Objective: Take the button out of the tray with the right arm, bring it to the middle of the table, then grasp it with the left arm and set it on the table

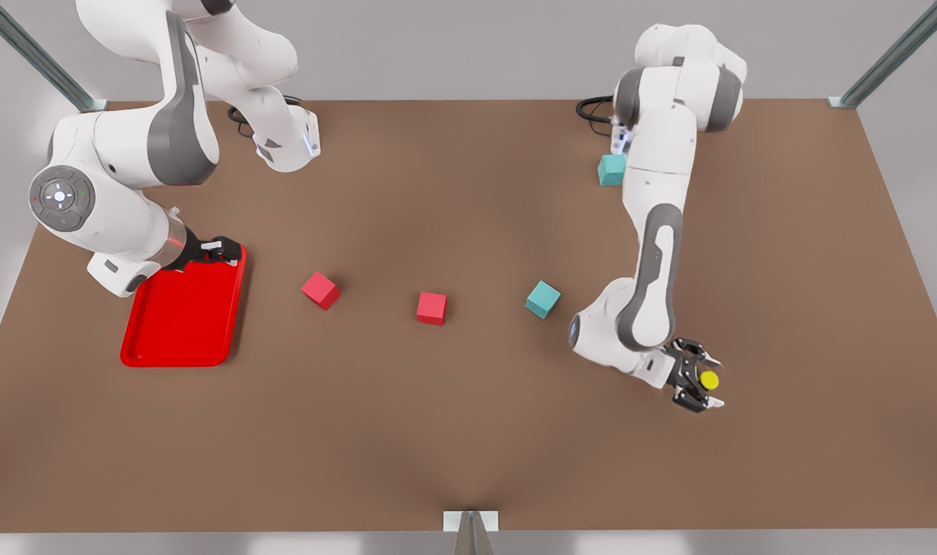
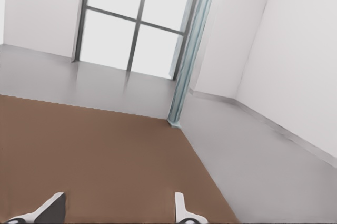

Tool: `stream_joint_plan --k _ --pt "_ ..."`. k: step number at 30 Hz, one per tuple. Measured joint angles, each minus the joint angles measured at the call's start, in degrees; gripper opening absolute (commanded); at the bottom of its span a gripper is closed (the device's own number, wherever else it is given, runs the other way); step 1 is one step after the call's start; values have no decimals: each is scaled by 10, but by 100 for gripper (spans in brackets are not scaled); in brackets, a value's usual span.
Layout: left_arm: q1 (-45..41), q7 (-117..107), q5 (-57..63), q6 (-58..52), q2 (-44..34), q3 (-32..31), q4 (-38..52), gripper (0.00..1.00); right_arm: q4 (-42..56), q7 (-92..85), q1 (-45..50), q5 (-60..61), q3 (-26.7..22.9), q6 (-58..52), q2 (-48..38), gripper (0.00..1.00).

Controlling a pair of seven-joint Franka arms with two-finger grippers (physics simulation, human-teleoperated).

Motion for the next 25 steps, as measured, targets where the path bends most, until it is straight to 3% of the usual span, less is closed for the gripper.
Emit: stream_joint_plan --k 2,4,7,9,11,13,15,25 --pt "-28 115 -197 -25 -85 -4 11 100 0 0 0 -3 0 0 0 100" --pt "-21 246 -421 -111 -124 36 114 100 7 -1 -1 -5 0 0 0 100" --pt "29 431 -590 -255 -146 72 258 100 51 -6 -17 -5 -4 -4 0 100" --pt "32 539 -621 -326 -183 67 289 100 69 -10 -27 -5 -4 -6 0 100" --pt "84 637 -616 -368 -212 -22 283 100 81 -13 -28 -5 -4 -6 0 100" --pt "150 727 -598 -369 -283 -117 176 100 84 -16 -26 -5 -5 -7 0 100" --pt "197 815 -583 -345 -340 -162 75 100 85 -18 -25 -6 -5 -7 0 100" --pt "209 1136 -567 -297 -366 -178 38 100 85 -27 -25 -7 -5 -9 1 100"
